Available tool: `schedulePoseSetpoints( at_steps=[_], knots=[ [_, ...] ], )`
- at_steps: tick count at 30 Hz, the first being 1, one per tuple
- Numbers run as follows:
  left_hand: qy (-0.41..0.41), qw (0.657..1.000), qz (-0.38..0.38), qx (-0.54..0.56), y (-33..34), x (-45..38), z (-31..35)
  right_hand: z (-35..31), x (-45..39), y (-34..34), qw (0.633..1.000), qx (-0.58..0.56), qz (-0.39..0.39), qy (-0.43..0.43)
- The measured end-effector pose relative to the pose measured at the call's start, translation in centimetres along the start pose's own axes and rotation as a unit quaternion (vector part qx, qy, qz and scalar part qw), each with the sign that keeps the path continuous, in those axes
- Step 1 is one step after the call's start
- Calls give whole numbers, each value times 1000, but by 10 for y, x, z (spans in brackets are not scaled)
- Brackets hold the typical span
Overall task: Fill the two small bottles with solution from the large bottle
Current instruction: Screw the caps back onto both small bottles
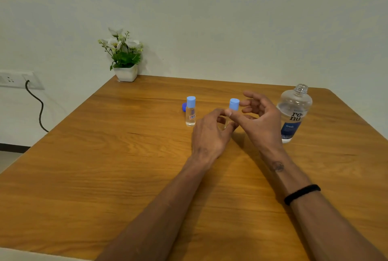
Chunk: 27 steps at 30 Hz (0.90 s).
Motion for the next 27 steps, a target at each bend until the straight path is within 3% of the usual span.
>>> schedulePoseSetpoints(
  at_steps=[5, 10, 15, 22, 27],
  knots=[
    [-6, 1000, 6, 12, -1, -1, -3, -3, 1, 5, 999, -40, -34, 9],
    [-11, 1000, 6, 2, 0, 0, -3, 0, 1, 0, 1000, 11, -17, 21],
    [-16, 1000, 8, 13, -1, 1, -3, -1, 1, 5, 996, -47, -61, 35],
    [-31, 999, 26, 28, -2, 0, -6, 2, 2, -9, 994, -82, 60, 39],
    [-19, 999, 17, 23, -1, 1, -4, 2, 1, 0, 991, -124, 3, 48]
  ],
)
Point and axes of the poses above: each hand's wrist, its own x-axis away from the middle knuckle, its own y-axis out of the palm, z = x × y, the point moved 6 cm from there along -x, towards the middle knuckle, and after that the axes turned 12 degrees about -z, right-handed, at the moved point
